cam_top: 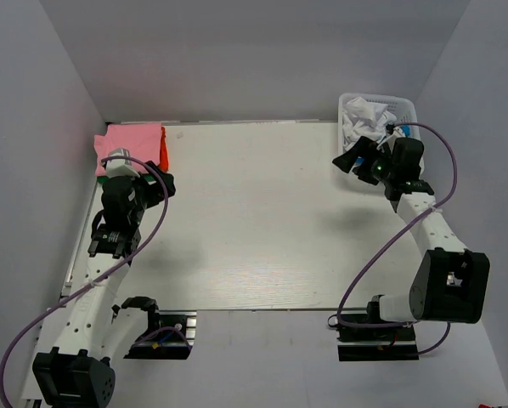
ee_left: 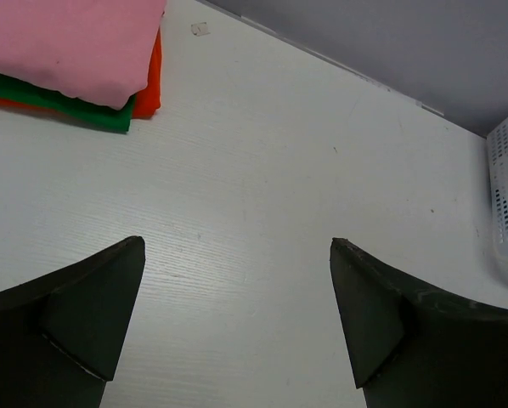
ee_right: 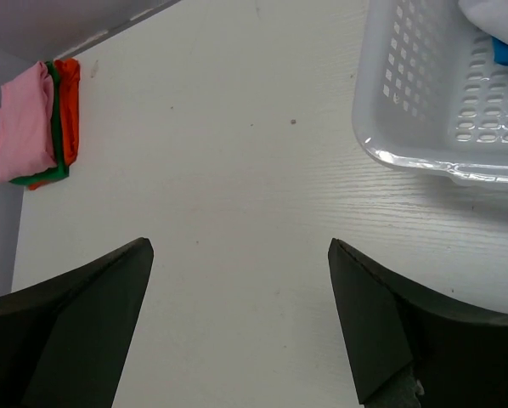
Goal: Fold and stack the t-shirts
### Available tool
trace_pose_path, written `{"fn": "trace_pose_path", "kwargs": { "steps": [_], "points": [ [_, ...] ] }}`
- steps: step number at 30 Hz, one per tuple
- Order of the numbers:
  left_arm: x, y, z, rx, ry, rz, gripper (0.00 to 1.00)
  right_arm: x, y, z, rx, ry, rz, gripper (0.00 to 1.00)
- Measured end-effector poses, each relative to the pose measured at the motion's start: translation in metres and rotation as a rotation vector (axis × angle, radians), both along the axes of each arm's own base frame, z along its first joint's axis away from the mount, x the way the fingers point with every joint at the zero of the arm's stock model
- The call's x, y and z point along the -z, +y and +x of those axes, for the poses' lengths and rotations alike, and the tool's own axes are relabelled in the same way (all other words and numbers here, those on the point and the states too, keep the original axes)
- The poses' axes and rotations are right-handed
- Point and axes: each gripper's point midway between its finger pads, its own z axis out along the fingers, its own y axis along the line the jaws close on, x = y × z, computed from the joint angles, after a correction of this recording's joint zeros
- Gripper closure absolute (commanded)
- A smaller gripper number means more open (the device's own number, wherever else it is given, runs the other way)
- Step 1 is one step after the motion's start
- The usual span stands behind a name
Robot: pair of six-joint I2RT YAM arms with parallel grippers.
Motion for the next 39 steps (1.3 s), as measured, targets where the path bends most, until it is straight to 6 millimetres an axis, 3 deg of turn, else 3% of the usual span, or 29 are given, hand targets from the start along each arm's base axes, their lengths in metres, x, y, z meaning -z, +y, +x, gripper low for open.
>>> {"fn": "trace_pose_path", "kwargs": {
  "steps": [6, 10, 17, 22, 26, 31, 39],
  "points": [
    [0.002, 0.0, -0.002, -0.003, 0.006, -0.002, 0.0, -0.003, -0.001, -0.013, 0.018, -0.036, 0.005, 0.1],
    [0.003, -0.001, -0.003, 0.001, 0.01, -0.008, 0.0, -0.004, -0.018, -0.007, 0.108, -0.029, -0.047, 0.1],
    [0.005, -0.003, -0.003, 0.013, 0.015, -0.011, 0.0, -0.01, -0.085, 0.059, 0.425, 0.075, -0.263, 0.1],
    [0.017, -0.003, 0.001, 0.012, 0.052, -0.008, 0.0, 0.022, -0.119, 0.091, 0.556, 0.2, -0.397, 0.1],
    [0.029, -0.004, 0.007, 0.012, 0.088, -0.005, 0.0, 0.057, -0.131, 0.141, 0.571, 0.278, -0.465, 0.1],
    [0.039, -0.004, 0.016, 0.013, 0.117, -0.001, 0.0, 0.082, -0.14, 0.195, 0.593, 0.288, -0.498, 0.1],
    [0.046, -0.004, 0.028, 0.009, 0.145, 0.014, 0.0, 0.117, -0.152, 0.203, 0.634, 0.34, -0.545, 0.1]
  ]
}}
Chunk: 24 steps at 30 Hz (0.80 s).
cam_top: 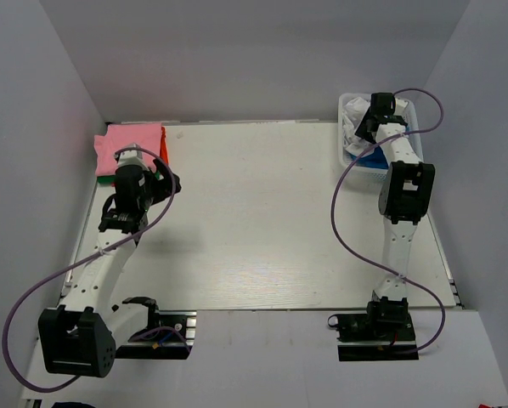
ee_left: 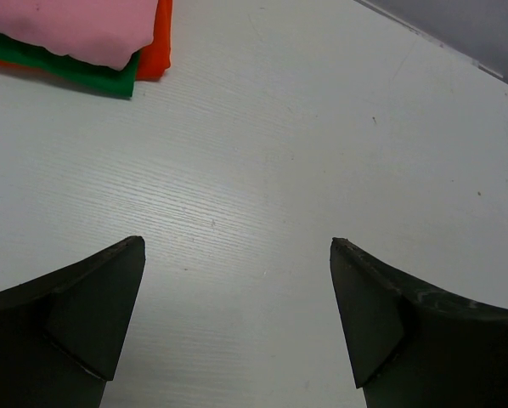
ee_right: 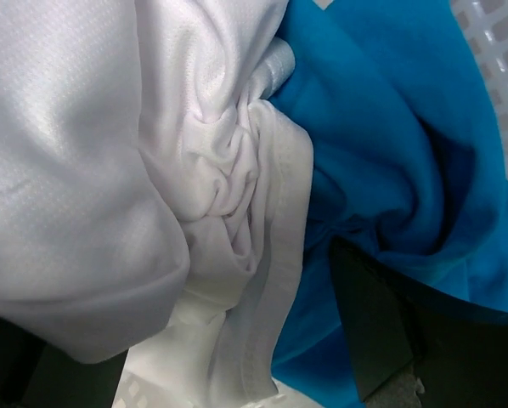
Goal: Fold and stack the t-shirts
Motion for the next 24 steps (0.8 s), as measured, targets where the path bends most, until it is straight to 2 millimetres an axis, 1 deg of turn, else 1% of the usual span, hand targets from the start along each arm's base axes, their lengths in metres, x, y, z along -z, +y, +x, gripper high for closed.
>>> {"fn": "trace_pose_path", "kwargs": {
  "steps": [1, 3, 5, 7, 8, 9, 10, 11, 13, 14, 15, 17, 19, 21, 24],
  "points": [
    [0.002, 0.0, 0.001, -0.001, 0.005, 0.001, 0.0, 0.002, 0.0, 0.002, 0.0, -0.001, 0.003, 0.1],
    [0.005, 0.001, 0.002, -0.007, 0.014, 0.005, 0.0, 0.004, 0.001, 0.005, 0.001, -0.008, 0.013, 0.17],
    [0.008, 0.003, 0.004, -0.018, 0.026, 0.011, 0.0, 0.007, 0.002, 0.007, 0.001, -0.013, 0.029, 0.28],
    [0.011, 0.005, 0.004, -0.024, 0.037, 0.017, 0.0, 0.009, 0.003, 0.007, -0.001, -0.014, 0.043, 0.37],
    [0.012, 0.005, 0.004, -0.026, 0.039, 0.019, 0.0, 0.01, 0.003, 0.008, 0.001, -0.016, 0.051, 0.42],
    [0.012, 0.006, 0.004, -0.028, 0.041, 0.021, 0.0, 0.01, 0.003, 0.008, 0.0, -0.019, 0.061, 0.62],
    [0.011, 0.006, 0.004, -0.031, 0.041, 0.023, 0.0, 0.01, 0.004, 0.009, -0.004, -0.02, 0.065, 0.7],
    [0.011, 0.007, 0.004, -0.035, 0.041, 0.025, 0.0, 0.012, 0.004, 0.01, 0.0, -0.03, 0.078, 0.72],
    [0.01, 0.008, 0.003, -0.039, 0.039, 0.027, 0.0, 0.017, 0.004, 0.009, -0.009, -0.034, 0.094, 0.94],
    [0.009, 0.008, 0.002, -0.04, 0.036, 0.027, 0.0, 0.02, 0.005, 0.008, -0.017, -0.033, 0.103, 1.0],
    [0.007, 0.009, 0.001, -0.041, 0.032, 0.028, 0.0, 0.022, 0.004, 0.007, -0.024, -0.034, 0.11, 1.0],
    [0.0, 0.009, -0.002, -0.043, 0.013, 0.027, 0.0, 0.021, 0.003, 0.005, -0.032, -0.05, 0.13, 1.0],
    [-0.01, 0.01, -0.005, -0.044, -0.016, 0.024, 0.0, 0.012, 0.002, 0.001, -0.048, -0.067, 0.144, 1.0],
    [-0.021, 0.01, -0.009, -0.046, -0.048, 0.021, 0.0, -0.002, 0.003, -0.004, -0.074, -0.085, 0.147, 1.0],
    [-0.036, 0.011, -0.015, -0.047, -0.095, 0.015, 0.0, -0.036, 0.006, -0.015, -0.117, -0.136, 0.129, 1.0]
  ]
}}
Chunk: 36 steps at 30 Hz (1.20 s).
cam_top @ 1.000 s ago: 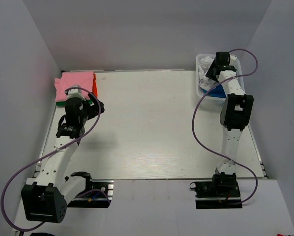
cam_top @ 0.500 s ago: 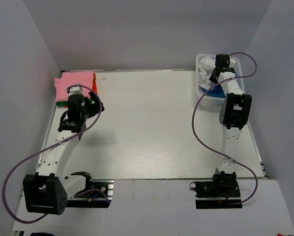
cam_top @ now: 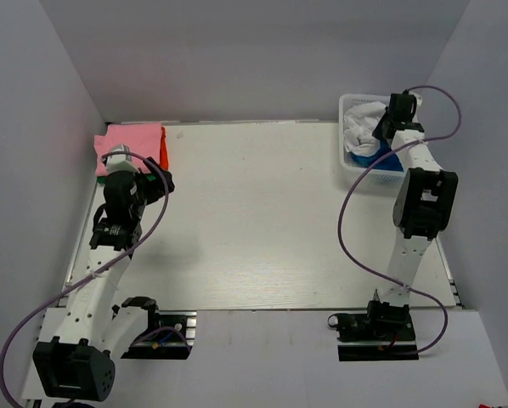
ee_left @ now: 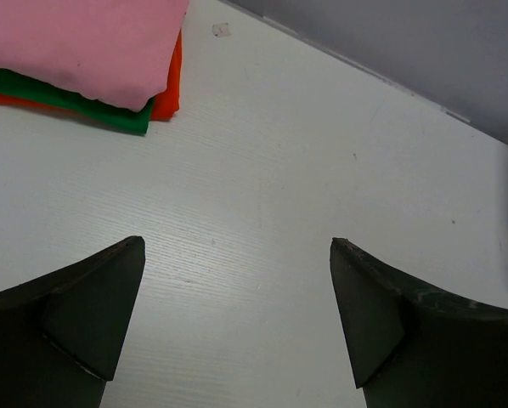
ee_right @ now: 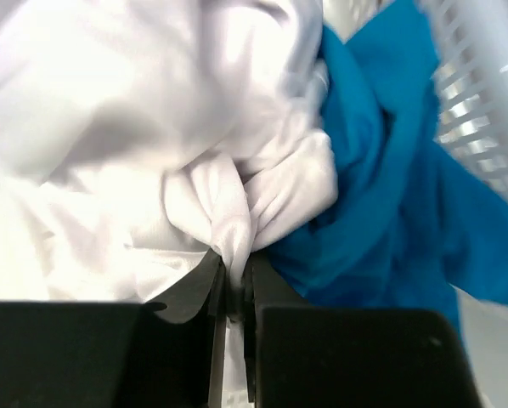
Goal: Fold and stack the t-shirts
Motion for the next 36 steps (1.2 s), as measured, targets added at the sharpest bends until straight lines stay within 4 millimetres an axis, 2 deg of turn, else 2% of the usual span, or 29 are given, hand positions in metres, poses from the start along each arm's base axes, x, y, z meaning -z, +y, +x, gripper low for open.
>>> {"fn": "trace_pose_path", "kwargs": {
  "steps": [3, 8, 12, 13, 18, 23, 26, 31, 36],
  "points": [
    [-0.009, 0.001, -0.008, -0.005, -0.034, -0.006, 0.0, -0.05, 0.001, -0.012, -0.032, -0.092, -0.037, 1.0],
    [-0.017, 0.003, -0.018, -0.012, -0.063, -0.014, 0.0, -0.157, 0.002, -0.036, -0.069, -0.305, -0.11, 1.0],
    [-0.021, 0.003, -0.023, -0.015, -0.078, -0.023, 0.0, -0.233, 0.014, -0.054, -0.137, -0.468, -0.135, 1.0],
    [-0.023, 0.003, -0.024, -0.015, -0.086, -0.027, 0.0, -0.247, 0.017, -0.056, -0.153, -0.494, -0.135, 1.0],
    [-0.029, 0.003, -0.028, -0.019, -0.104, -0.042, 0.0, -0.323, 0.049, -0.062, -0.315, -0.652, -0.097, 1.0],
    [-0.031, 0.002, -0.032, -0.018, -0.108, -0.056, 0.0, -0.4, 0.095, -0.09, -0.521, -0.823, -0.017, 1.0],
    [-0.034, 0.0, -0.035, -0.009, -0.119, -0.069, 0.0, -0.43, 0.128, -0.113, -0.655, -0.917, 0.051, 1.0],
    [-0.034, -0.003, -0.038, 0.003, -0.128, -0.088, 0.0, -0.464, 0.188, -0.155, -0.906, -1.017, 0.194, 1.0],
    [-0.034, -0.006, -0.04, 0.008, -0.128, -0.105, 0.0, -0.483, 0.255, -0.19, -1.142, -1.065, 0.294, 1.0]
  ]
}}
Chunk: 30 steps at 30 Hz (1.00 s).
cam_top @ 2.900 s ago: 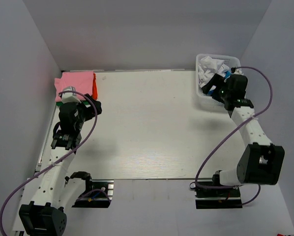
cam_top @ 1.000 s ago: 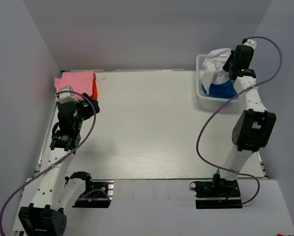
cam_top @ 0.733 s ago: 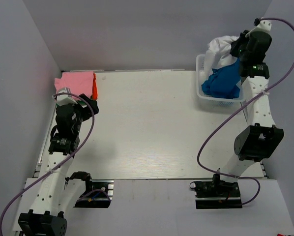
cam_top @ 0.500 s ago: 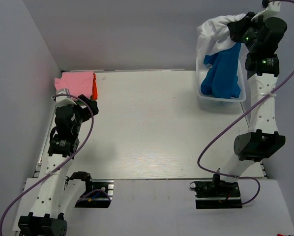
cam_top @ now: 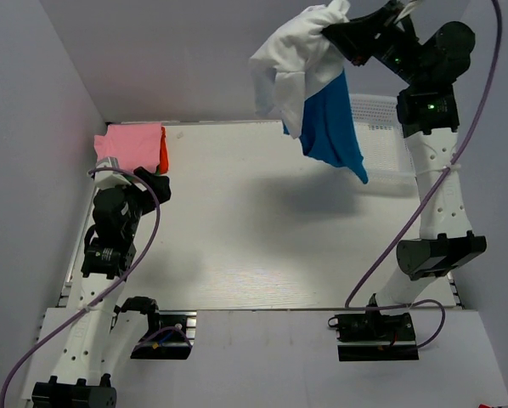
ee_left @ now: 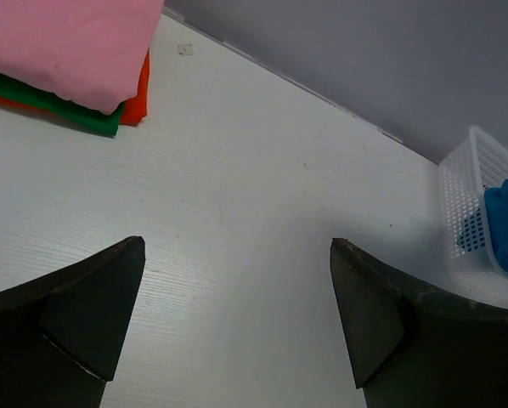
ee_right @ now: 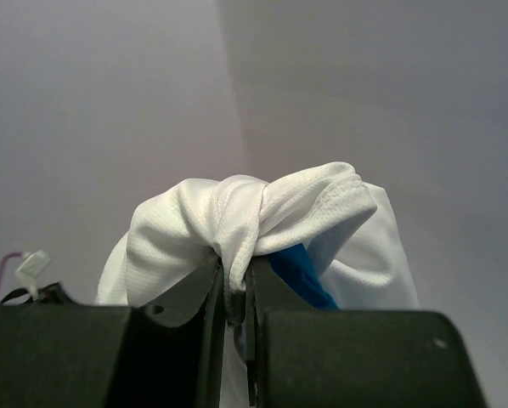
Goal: Fold and stack the t-shirts
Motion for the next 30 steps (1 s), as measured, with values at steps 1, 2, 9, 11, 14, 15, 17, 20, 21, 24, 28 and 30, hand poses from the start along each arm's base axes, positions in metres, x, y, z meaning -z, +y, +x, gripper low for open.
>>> {"fn": "trace_pose_path", "kwargs": {
  "steps": [1, 2, 9, 11, 14, 15, 17, 20, 21, 24, 28, 30],
  "points": [
    [0.0, 0.0, 0.0, 0.001, 0.0, -0.003, 0.0, 0.001, 0.008, -0.005, -0.027, -0.007, -0.008, 1.0],
    [0.0, -0.001, -0.001, 0.001, 0.001, -0.007, 0.0, 0.002, 0.024, -0.012, -0.067, -0.011, -0.017, 1.0],
    [0.001, -0.001, -0.003, -0.003, 0.008, -0.028, 0.0, 0.039, 0.094, -0.024, -0.127, -0.001, -0.082, 1.0],
    [0.002, -0.003, -0.004, 0.004, 0.013, -0.035, 0.0, 0.074, 0.104, -0.011, -0.082, 0.053, -0.112, 1.0],
    [0.005, -0.006, -0.005, 0.018, 0.022, -0.049, 0.0, 0.164, 0.113, 0.018, 0.023, 0.196, -0.196, 0.97],
    [0.007, -0.007, -0.005, 0.02, 0.029, -0.054, 0.0, 0.201, 0.114, 0.025, 0.052, 0.257, -0.239, 0.84],
    [0.01, -0.008, -0.004, 0.022, 0.043, -0.063, 0.0, 0.277, 0.116, 0.033, 0.1, 0.375, -0.334, 0.53],
    [0.017, -0.01, -0.002, 0.025, 0.069, -0.07, 0.0, 0.368, 0.114, 0.028, 0.142, 0.496, -0.475, 0.1],
    [0.02, -0.011, -0.001, 0.029, 0.078, -0.073, 0.0, 0.388, 0.113, 0.023, 0.149, 0.524, -0.515, 0.1],
    [0.029, -0.013, 0.002, 0.038, 0.11, -0.077, 0.0, 0.423, 0.11, 0.009, 0.167, 0.573, -0.606, 0.1],
    [0.042, -0.022, 0.007, 0.091, 0.143, -0.073, 0.0, 0.426, 0.108, 0.002, 0.207, 0.559, -0.635, 0.1],
    [0.053, -0.028, 0.008, 0.124, 0.168, -0.071, 0.0, 0.428, 0.095, -0.004, 0.256, 0.566, -0.647, 0.1]
  ]
}}
